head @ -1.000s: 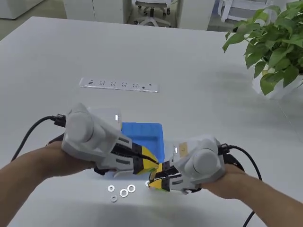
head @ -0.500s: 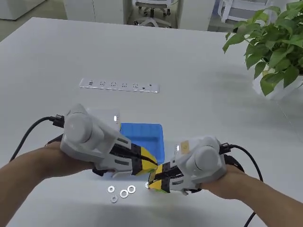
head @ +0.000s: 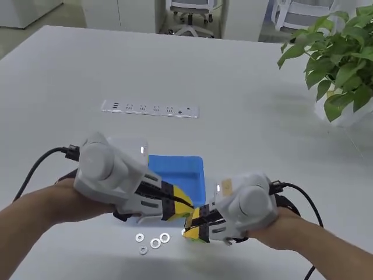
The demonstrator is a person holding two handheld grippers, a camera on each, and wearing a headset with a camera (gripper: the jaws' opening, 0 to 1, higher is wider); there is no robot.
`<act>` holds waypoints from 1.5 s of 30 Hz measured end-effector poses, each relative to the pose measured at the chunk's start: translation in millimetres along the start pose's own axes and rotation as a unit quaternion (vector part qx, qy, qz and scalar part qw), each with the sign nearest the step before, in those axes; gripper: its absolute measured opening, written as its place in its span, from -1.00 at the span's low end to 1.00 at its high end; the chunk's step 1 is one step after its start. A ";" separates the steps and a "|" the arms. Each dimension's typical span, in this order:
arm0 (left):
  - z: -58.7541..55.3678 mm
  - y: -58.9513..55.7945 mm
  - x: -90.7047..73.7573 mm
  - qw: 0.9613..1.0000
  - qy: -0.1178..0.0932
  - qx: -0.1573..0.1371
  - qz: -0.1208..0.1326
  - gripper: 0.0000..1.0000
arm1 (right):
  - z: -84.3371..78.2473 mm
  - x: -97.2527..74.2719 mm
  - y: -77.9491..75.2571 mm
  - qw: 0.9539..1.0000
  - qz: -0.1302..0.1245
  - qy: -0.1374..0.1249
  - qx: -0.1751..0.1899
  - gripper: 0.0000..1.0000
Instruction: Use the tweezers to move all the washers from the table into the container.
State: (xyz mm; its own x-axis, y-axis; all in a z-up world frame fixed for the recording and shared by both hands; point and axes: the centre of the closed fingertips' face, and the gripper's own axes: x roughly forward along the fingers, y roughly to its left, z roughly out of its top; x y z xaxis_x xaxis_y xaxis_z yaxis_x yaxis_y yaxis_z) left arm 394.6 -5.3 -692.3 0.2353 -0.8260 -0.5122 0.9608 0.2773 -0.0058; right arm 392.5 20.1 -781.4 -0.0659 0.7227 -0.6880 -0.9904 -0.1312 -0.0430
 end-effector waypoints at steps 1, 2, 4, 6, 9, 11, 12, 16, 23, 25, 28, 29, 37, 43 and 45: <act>-0.1 -0.1 -0.2 1.000 0.001 0.001 0.000 -0.89 | -0.1 0.0 -0.1 1.000 0.000 0.000 0.001 -0.82; -0.2 -0.4 -0.3 1.000 0.001 0.001 0.000 -0.89 | -0.1 0.0 -0.1 1.000 0.000 -0.001 0.003 -0.82; 0.4 -1.1 -0.1 1.000 0.002 0.002 0.000 -0.89 | 0.2 -0.3 0.3 1.000 0.001 0.000 0.003 -0.83; 1.0 -0.8 0.0 1.000 0.003 0.004 0.002 -0.89 | 0.4 -0.4 0.0 1.000 0.001 0.000 0.007 -0.83; 1.7 -0.2 -0.9 1.000 0.002 0.003 0.004 -0.89 | 1.7 -0.1 -0.2 1.000 0.001 -0.004 0.012 -0.83; 3.5 0.1 -2.7 1.000 -0.002 0.000 0.006 -0.85 | 4.1 -0.7 -0.8 1.000 -0.001 -0.009 0.017 -0.83; 4.4 -0.7 -3.5 1.000 -0.003 0.000 0.004 -0.83 | 4.7 -1.1 -1.0 1.000 -0.001 -0.010 0.018 -0.83; 7.1 -2.5 -8.1 1.000 -0.008 -0.002 0.008 -0.70 | 7.7 -3.5 -1.7 1.000 -0.004 -0.012 0.019 -0.83; 2.4 -0.8 -20.7 0.999 -0.013 -0.021 0.021 -0.38 | 15.5 -10.1 -0.8 1.000 -0.009 -0.015 0.017 -0.83; -0.2 0.2 -25.8 0.999 -0.016 -0.026 0.027 -0.25 | 18.4 -12.3 -0.4 1.000 -0.011 -0.017 0.016 -0.83; -4.7 1.3 -32.7 0.999 -0.016 -0.037 0.036 -0.08 | 22.3 -15.1 -0.3 1.000 -0.013 -0.019 0.015 -0.83; -6.2 2.1 -34.6 0.998 -0.015 -0.042 0.040 -0.01 | 23.5 -15.9 -0.4 1.000 -0.014 -0.020 0.015 -0.83; -14.1 5.4 -52.3 0.994 -0.024 -0.075 0.070 0.43 | 35.7 -24.6 -2.0 1.000 -0.016 -0.018 -0.004 -0.83; -18.7 5.6 -64.2 0.992 -0.025 -0.086 0.093 0.69 | 52.7 -34.8 -9.3 0.999 -0.019 -0.028 -0.015 -0.83; -19.8 5.9 -67.6 0.991 -0.026 -0.090 0.100 0.76 | 57.5 -37.0 -11.3 0.999 -0.020 -0.028 -0.019 -0.83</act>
State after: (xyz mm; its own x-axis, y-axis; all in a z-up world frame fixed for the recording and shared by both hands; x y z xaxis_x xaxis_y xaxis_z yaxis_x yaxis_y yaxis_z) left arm 381.5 61.8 -674.7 0.4300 -0.7683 -0.4742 0.8537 0.5169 -0.0633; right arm 399.2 33.8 -713.9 -0.0337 0.7652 -0.6429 -0.9872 -0.1258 -0.0980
